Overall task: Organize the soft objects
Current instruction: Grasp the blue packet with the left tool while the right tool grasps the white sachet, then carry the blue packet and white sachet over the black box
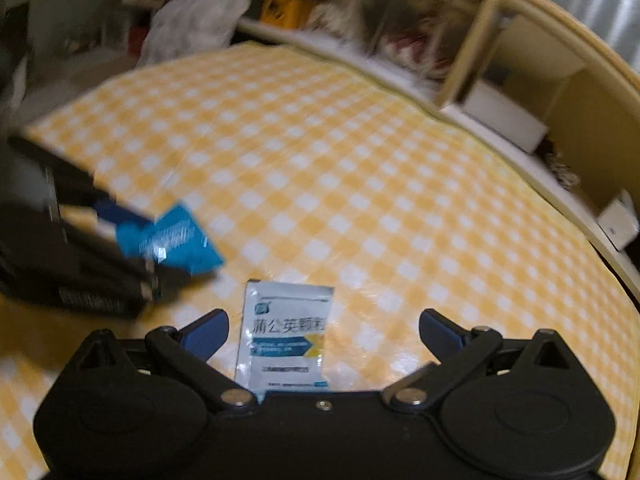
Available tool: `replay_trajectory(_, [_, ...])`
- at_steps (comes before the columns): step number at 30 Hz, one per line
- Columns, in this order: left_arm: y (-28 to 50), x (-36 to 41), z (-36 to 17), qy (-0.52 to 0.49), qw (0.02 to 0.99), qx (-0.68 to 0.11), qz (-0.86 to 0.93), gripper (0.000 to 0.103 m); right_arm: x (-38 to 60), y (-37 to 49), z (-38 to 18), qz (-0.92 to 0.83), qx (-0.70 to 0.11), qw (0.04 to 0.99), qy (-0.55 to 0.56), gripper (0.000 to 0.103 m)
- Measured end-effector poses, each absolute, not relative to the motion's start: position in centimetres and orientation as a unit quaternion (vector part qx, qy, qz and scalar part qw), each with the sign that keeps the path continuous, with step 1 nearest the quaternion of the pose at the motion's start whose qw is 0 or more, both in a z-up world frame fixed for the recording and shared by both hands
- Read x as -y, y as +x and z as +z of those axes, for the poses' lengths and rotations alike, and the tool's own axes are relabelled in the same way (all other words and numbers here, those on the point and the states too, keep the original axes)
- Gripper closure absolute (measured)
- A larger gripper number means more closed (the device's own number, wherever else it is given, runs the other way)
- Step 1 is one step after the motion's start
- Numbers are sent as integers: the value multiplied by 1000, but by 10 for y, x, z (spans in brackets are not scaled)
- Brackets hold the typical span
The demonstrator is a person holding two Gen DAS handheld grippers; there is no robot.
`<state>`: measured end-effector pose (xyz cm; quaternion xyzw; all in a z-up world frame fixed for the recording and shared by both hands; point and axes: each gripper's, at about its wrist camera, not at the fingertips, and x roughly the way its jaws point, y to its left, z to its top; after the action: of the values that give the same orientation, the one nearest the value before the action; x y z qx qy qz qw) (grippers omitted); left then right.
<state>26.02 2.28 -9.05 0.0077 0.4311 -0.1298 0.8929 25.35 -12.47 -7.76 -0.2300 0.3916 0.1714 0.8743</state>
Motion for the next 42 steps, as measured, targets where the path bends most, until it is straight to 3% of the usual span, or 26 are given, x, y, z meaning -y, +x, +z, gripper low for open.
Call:
replay_trajectory(12, [261, -26, -93, -8, 892, -434, -125, 51, 110, 271, -116, 182, -455, 842, -224, 29])
replay_trajectory(15, [260, -25, -93, -12, 893, -433, -124, 51, 117, 271, -115, 190, -464, 844, -191, 44])
replay_trajectory(17, [258, -26, -91, -17, 893, -433, -122, 51, 120, 270, -114, 186, -462, 847, -185, 45])
replay_trajectory(20, [254, -28, -86, -24, 895, -428, -121, 51, 123, 264, -110, 187, -453, 853, -179, 55])
replay_trajectory(22, [252, -29, -82, -29, 897, -424, -122, 51, 126, 261, -104, 183, -447, 859, -168, 69])
replay_trajectory(24, [249, -29, -77, -32, 898, -420, -125, 51, 129, 258, -98, 183, -446, 863, -150, 90])
replay_trajectory(42, [231, -28, -60, -40, 904, -404, -137, 51, 134, 227, -68, 199, -413, 883, -97, 96])
